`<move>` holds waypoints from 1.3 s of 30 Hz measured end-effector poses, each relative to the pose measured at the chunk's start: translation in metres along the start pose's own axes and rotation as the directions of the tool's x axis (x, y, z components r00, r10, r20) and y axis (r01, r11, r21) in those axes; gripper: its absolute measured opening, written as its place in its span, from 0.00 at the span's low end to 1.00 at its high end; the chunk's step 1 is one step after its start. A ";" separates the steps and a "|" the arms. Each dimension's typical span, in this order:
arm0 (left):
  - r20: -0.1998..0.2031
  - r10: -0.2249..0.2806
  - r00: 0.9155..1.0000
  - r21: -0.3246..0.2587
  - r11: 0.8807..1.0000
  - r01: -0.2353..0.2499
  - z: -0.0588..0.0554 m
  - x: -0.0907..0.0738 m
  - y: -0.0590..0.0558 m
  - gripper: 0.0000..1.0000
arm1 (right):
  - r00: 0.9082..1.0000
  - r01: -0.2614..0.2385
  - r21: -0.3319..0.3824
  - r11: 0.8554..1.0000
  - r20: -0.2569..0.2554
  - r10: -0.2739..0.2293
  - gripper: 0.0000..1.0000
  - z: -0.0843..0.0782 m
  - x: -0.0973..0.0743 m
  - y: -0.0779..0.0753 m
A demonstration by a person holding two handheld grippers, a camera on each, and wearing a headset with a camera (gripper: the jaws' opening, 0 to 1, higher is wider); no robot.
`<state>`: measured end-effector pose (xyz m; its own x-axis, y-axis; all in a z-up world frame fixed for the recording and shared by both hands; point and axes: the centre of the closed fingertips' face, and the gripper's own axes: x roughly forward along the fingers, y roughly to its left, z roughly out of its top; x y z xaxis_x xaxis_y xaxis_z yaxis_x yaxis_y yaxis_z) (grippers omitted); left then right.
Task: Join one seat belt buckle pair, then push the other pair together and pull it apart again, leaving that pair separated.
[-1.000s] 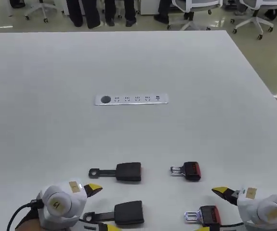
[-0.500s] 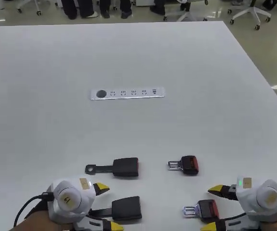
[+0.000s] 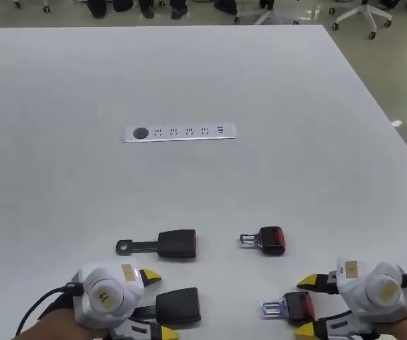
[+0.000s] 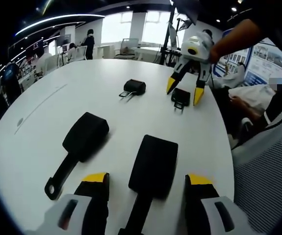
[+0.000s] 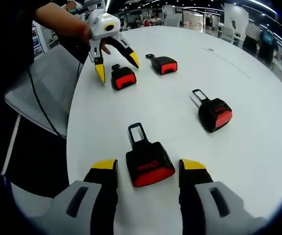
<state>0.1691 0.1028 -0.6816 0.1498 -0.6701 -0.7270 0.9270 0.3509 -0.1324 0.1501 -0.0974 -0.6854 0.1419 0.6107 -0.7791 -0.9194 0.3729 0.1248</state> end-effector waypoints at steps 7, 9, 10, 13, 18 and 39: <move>0.007 0.007 1.000 0.033 0.999 -0.008 0.000 0.003 0.003 0.54 | 1.000 0.007 -0.035 0.999 -0.015 -0.008 0.37 0.002 -0.001 -0.004; 0.001 0.011 1.000 0.054 0.998 -0.011 0.000 0.004 0.005 0.51 | 1.000 0.006 -0.043 0.999 -0.017 -0.006 0.37 0.002 -0.002 -0.004; -0.002 0.014 1.000 0.071 0.997 -0.013 -0.001 0.004 0.006 0.50 | 1.000 0.006 -0.042 0.999 -0.014 -0.007 0.37 0.002 -0.002 -0.004; -0.013 0.016 1.000 0.099 0.995 -0.014 -0.002 0.004 0.006 0.48 | 1.000 0.008 -0.043 0.999 -0.015 -0.008 0.36 0.001 -0.002 -0.006; -0.021 0.001 1.000 0.145 0.989 0.002 -0.003 0.004 0.004 0.44 | 1.000 0.016 -0.032 0.999 -0.015 -0.017 0.36 0.001 -0.001 -0.007; -0.099 -0.121 0.988 0.325 0.934 0.147 -0.005 0.000 -0.003 0.33 | 0.999 -0.005 -0.069 0.998 -0.043 0.002 0.35 0.007 0.003 -0.004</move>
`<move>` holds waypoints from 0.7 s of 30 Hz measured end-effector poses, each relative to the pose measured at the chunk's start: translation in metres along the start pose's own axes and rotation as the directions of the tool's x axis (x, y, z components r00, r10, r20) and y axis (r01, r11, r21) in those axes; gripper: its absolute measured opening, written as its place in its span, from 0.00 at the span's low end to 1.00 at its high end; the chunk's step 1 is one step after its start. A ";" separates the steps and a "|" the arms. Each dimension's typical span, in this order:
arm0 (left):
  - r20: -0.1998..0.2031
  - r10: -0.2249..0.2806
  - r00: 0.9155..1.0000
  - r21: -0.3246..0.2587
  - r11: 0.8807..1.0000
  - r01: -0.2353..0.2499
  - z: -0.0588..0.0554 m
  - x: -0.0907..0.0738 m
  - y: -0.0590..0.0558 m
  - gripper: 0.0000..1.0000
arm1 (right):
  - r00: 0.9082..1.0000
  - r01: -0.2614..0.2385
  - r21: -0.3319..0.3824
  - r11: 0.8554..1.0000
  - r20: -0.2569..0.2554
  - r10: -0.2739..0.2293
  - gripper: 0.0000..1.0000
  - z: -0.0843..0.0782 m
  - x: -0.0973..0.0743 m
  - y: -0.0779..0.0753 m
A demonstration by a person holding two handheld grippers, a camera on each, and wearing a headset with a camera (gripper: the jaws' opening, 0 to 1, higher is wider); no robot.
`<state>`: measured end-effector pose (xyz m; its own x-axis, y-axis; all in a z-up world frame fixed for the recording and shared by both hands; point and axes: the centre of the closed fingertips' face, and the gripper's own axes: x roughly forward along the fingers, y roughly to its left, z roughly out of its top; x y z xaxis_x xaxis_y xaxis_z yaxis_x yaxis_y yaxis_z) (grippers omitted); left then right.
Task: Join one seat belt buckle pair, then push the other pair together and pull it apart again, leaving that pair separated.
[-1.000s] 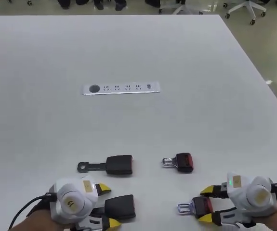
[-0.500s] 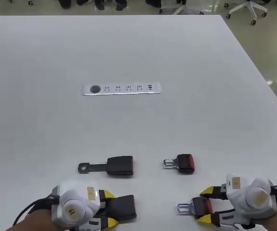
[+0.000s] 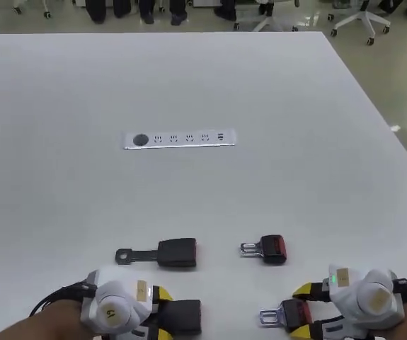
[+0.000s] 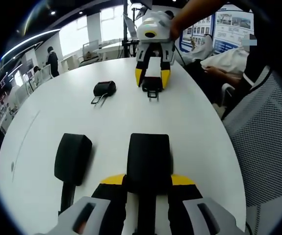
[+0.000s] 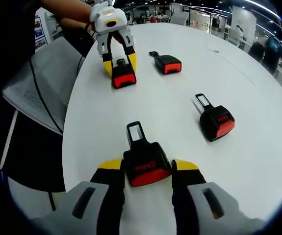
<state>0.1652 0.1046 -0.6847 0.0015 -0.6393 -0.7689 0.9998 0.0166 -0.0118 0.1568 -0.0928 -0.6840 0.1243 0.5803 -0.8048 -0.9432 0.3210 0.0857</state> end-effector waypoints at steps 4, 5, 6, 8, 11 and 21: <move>-0.006 0.000 1.000 -0.004 1.000 0.000 -0.002 0.000 0.000 0.33 | 1.000 -0.003 -0.003 1.000 -0.002 0.003 0.35 0.001 0.001 0.000; -0.008 0.001 1.000 -0.005 1.000 -0.001 -0.001 0.001 0.000 0.33 | 1.000 -0.001 0.000 1.000 -0.002 0.001 0.35 0.001 0.002 0.000; -0.009 0.001 1.000 -0.006 1.000 -0.001 -0.002 0.000 -0.001 0.33 | 1.000 0.000 0.002 1.000 -0.003 0.000 0.35 0.002 0.002 0.001; -0.011 0.001 1.000 -0.007 1.000 -0.001 -0.002 0.000 -0.001 0.33 | 1.000 0.005 0.006 1.000 -0.003 -0.005 0.35 0.003 0.003 0.001; -0.015 0.002 1.000 -0.013 1.000 -0.002 0.000 0.001 -0.001 0.33 | 1.000 0.017 0.022 1.000 -0.011 -0.017 0.35 0.003 0.004 0.000; -0.030 0.004 1.000 -0.029 1.000 -0.005 -0.002 0.004 -0.001 0.33 | 0.996 0.041 0.036 0.999 -0.075 -0.038 0.35 0.000 0.011 -0.003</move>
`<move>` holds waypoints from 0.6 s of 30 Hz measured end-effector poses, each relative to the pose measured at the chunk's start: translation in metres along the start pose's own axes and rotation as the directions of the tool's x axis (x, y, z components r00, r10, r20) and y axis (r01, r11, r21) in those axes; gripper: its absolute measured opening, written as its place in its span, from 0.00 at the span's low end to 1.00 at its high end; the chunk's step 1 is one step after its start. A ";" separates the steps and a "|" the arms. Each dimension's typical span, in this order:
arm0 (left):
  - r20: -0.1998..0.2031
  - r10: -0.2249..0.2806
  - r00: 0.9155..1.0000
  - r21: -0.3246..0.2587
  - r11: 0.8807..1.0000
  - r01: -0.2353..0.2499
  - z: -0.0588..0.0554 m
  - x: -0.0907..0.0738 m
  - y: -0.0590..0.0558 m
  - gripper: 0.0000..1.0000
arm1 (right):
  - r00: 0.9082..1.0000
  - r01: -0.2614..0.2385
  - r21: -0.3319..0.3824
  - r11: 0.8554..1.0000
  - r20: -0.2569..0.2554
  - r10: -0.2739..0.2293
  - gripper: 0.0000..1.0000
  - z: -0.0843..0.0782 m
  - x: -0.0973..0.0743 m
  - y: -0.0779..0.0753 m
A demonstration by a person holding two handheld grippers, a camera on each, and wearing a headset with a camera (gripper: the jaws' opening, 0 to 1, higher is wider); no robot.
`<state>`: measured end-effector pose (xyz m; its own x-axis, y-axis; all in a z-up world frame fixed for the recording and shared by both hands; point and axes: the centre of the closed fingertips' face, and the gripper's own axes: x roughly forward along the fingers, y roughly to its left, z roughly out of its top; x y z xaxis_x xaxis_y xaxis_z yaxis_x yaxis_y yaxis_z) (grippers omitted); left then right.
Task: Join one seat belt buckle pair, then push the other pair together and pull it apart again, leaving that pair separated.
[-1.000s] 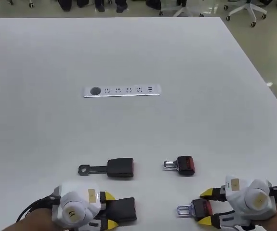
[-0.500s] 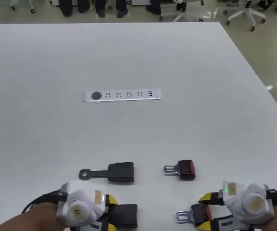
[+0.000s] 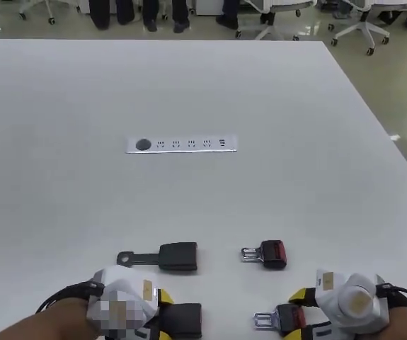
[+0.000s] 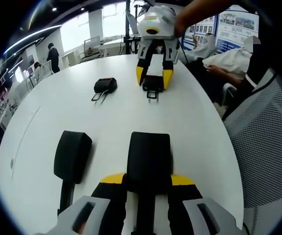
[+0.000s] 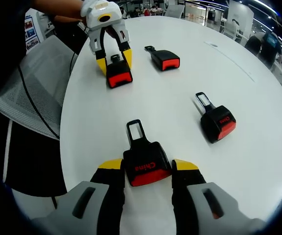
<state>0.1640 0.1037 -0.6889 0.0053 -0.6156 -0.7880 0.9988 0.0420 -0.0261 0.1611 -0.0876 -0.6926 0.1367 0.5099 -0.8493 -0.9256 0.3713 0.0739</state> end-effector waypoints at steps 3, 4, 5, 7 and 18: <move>-0.002 0.001 1.000 -0.003 1.000 -0.001 -0.001 0.000 0.000 0.33 | 1.000 -0.001 -0.004 1.000 -0.012 0.001 0.35 0.002 0.003 0.001; -0.003 0.001 1.000 -0.006 1.000 -0.001 0.000 0.001 0.000 0.33 | 1.000 -0.001 -0.005 1.000 -0.011 0.001 0.35 0.003 0.004 0.001; -0.003 0.001 1.000 -0.006 1.000 -0.001 0.000 0.001 0.000 0.33 | 1.000 -0.002 -0.007 1.000 -0.010 0.002 0.35 0.005 0.006 0.003; -0.007 0.001 1.000 -0.006 1.000 -0.001 0.000 0.001 0.000 0.33 | 1.000 -0.005 -0.012 1.000 -0.007 0.005 0.35 0.008 0.009 0.004; -0.021 0.002 1.000 -0.007 1.000 -0.002 0.001 0.002 0.000 0.33 | 1.000 -0.017 -0.031 0.999 0.005 0.017 0.35 0.023 0.020 0.011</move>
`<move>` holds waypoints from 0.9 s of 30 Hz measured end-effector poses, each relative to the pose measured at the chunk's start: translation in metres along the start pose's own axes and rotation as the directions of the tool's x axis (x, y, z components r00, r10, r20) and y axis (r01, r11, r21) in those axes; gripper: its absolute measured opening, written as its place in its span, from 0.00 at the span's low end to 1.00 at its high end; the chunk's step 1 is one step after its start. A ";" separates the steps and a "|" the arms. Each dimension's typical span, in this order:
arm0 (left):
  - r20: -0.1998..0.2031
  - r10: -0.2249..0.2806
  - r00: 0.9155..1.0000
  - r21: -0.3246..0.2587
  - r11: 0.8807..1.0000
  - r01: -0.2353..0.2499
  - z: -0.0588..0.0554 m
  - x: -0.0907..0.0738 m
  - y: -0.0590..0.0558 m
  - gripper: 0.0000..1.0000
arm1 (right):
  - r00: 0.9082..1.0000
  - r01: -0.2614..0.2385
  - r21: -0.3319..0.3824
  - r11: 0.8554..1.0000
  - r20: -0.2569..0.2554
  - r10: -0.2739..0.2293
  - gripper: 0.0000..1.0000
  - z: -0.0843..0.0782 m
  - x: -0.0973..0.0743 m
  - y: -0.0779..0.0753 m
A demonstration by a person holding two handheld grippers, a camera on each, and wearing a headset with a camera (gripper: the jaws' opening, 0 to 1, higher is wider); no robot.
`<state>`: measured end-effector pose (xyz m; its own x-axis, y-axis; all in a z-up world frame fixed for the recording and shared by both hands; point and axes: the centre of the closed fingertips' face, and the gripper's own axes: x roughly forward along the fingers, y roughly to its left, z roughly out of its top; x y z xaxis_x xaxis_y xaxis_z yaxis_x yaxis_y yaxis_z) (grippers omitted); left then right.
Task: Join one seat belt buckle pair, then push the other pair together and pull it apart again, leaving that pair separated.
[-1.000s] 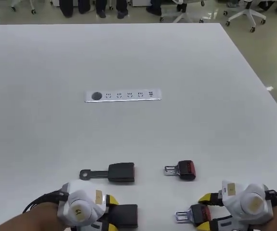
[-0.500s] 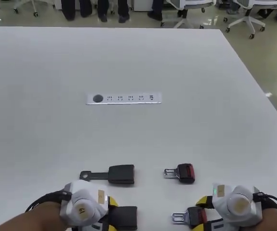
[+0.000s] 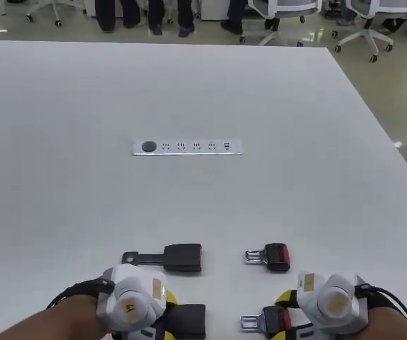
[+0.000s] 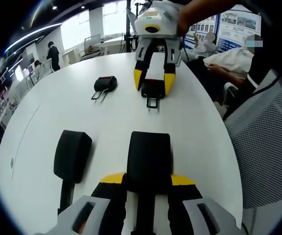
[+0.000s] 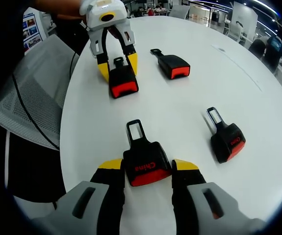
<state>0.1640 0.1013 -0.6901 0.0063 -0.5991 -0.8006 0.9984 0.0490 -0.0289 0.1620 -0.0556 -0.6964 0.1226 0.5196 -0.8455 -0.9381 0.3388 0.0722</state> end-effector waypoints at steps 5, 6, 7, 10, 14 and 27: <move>-0.003 0.001 1.000 -0.004 1.000 -0.001 -0.001 0.001 0.001 0.33 | 1.000 0.004 0.005 1.000 0.007 -0.004 0.35 0.008 0.004 0.002; -0.003 0.001 1.000 -0.004 1.000 -0.001 -0.001 0.001 0.001 0.33 | 1.000 0.005 0.006 1.000 0.010 -0.006 0.35 0.010 0.005 0.002; -0.004 0.001 1.000 -0.006 1.000 -0.001 -0.001 0.001 0.001 0.33 | 1.000 0.007 0.008 1.000 0.013 -0.007 0.35 0.011 0.005 0.002; -0.006 0.002 1.000 -0.011 1.000 -0.002 -0.001 0.001 0.001 0.33 | 1.000 0.007 0.006 1.000 0.023 -0.007 0.35 0.017 0.010 0.004; -0.010 0.004 1.000 -0.014 1.000 -0.004 0.000 0.001 0.001 0.33 | 0.999 0.004 0.002 1.000 0.033 -0.004 0.35 0.026 0.014 0.006; -0.019 0.007 1.000 -0.019 1.000 -0.008 0.005 -0.001 -0.001 0.33 | 0.998 -0.009 -0.012 1.000 0.070 0.010 0.35 0.053 0.030 0.017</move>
<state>0.1629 0.0977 -0.6859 0.0125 -0.5838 -0.8118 0.9970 0.0692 -0.0344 0.1672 0.0069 -0.6923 0.1353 0.5763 -0.8060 -0.9429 0.3246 0.0739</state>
